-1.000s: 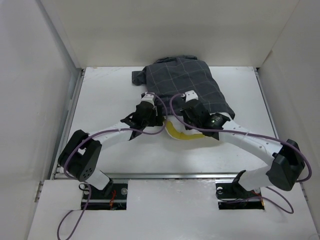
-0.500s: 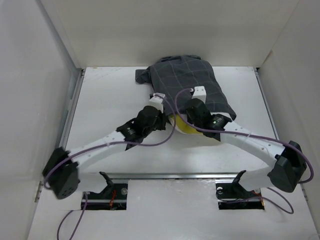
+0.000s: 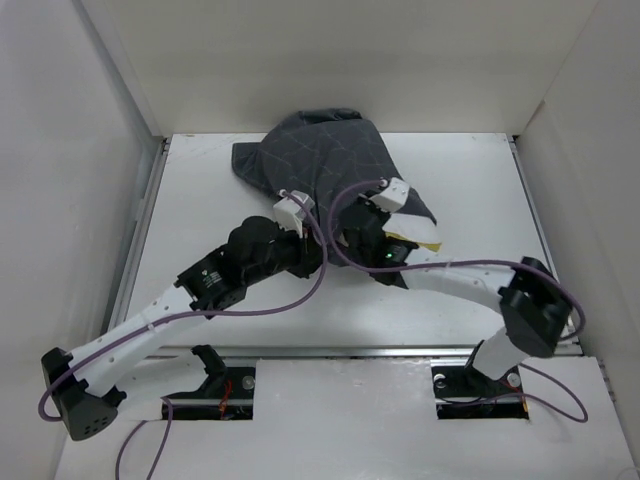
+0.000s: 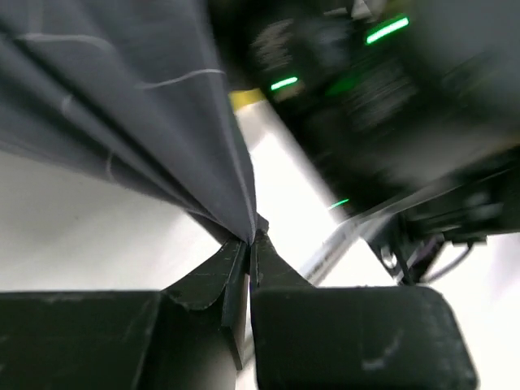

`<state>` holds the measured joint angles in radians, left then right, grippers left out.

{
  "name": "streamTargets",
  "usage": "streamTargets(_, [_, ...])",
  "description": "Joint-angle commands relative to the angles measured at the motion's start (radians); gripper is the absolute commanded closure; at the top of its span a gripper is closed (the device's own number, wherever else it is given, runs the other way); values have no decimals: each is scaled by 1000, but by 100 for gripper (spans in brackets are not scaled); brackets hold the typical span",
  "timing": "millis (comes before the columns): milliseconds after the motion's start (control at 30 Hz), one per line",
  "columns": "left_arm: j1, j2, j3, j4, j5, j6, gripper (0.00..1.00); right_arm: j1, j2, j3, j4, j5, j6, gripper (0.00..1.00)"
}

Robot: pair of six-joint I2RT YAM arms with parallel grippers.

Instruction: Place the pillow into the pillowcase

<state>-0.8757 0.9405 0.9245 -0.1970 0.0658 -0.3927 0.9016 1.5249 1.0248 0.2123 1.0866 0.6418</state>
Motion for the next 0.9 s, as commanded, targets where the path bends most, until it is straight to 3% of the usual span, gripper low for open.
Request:
streamTargets(0, [-17, -11, 97, -18, 280, -9, 100, 51, 113, 122, 165, 61, 64, 100])
streamTargets(100, [-26, 11, 106, -18, 331, -9, 100, 75, 199, 123, 156, -87, 114, 100])
streamTargets(167, [-26, 21, 106, -18, 331, -23, 100, 76, 208, 110, 130, -144, 133, 89])
streamTargets(200, [-26, 21, 106, -36, 315, -32, 100, 76, 208, 110, 113, -171, 133, 77])
streamTargets(233, [-26, 21, 106, -59, 289, -41, 100, 76, 187, 84, 92, -210, 133, 43])
streamTargets(300, [-26, -2, 106, -87, 186, -66, 96, 76, 121, 66, 12, -267, 133, 26])
streamTargets(333, [-26, -2, 106, -113, 149, -77, 86, 76, 94, 55, -16, -313, 133, 17])
streamTargets(367, [-26, -17, 106, -126, 111, -77, 74, 76, 68, 32, -68, -339, 113, 15])
streamTargets(433, [-26, -44, 106, -136, 19, -86, 61, 66, -5, 6, -123, -378, 93, 12])
streamTargets(467, [-26, -45, 106, -136, -19, -86, 45, 66, -21, -40, -142, -389, 93, 10])
streamTargets(500, [-26, -58, 106, -136, -91, -98, 13, 66, -35, -70, -142, -401, 93, 1])
streamTargets(533, [-26, -58, 106, -127, -122, -107, 0, 57, -46, -97, -160, -410, 104, 1])
streamTargets(667, [-26, -8, 97, -88, -224, -118, 0, -12, -89, -192, -257, -444, 159, 1])
streamTargets(867, [-17, 228, 97, -49, -181, -147, 0, -266, -222, -279, -220, -603, 81, 1])
